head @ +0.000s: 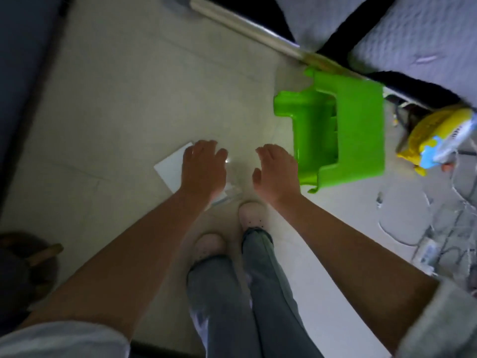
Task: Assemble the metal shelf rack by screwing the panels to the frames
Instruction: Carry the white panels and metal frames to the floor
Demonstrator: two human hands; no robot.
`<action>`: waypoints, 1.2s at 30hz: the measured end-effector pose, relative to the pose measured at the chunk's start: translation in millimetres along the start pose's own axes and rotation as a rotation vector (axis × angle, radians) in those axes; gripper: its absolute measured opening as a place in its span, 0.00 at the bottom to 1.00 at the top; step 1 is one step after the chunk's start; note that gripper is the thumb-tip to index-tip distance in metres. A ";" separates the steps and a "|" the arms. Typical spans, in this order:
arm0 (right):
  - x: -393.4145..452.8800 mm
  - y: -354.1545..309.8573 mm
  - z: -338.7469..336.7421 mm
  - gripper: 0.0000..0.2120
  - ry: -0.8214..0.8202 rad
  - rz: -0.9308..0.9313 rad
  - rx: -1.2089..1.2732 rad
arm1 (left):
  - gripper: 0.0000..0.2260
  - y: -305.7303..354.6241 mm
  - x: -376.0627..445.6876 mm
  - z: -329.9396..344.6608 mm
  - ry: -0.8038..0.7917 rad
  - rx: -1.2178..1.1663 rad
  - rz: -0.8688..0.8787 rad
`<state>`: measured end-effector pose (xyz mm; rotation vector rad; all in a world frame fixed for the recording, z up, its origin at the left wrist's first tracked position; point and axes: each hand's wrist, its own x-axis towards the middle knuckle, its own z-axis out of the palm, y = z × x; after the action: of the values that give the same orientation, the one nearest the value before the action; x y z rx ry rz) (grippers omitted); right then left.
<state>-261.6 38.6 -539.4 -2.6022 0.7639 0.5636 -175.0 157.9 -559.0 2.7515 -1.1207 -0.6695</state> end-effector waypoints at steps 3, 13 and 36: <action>-39.5 8.9 -40.3 0.19 0.151 0.098 0.085 | 0.12 39.3 -5.9 -50.6 0.078 0.061 0.169; -221.5 60.7 -84.6 0.21 0.263 0.660 0.296 | 0.16 163.3 -80.6 -124.7 -0.036 0.388 0.705; -692.2 213.7 18.3 0.21 0.634 1.609 0.743 | 0.12 554.3 -423.1 20.6 -0.177 0.762 1.638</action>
<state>-924.3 174.4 -279.8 -0.9878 2.5599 -0.2595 -807.9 47.1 -287.3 1.0147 -3.2664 -0.1684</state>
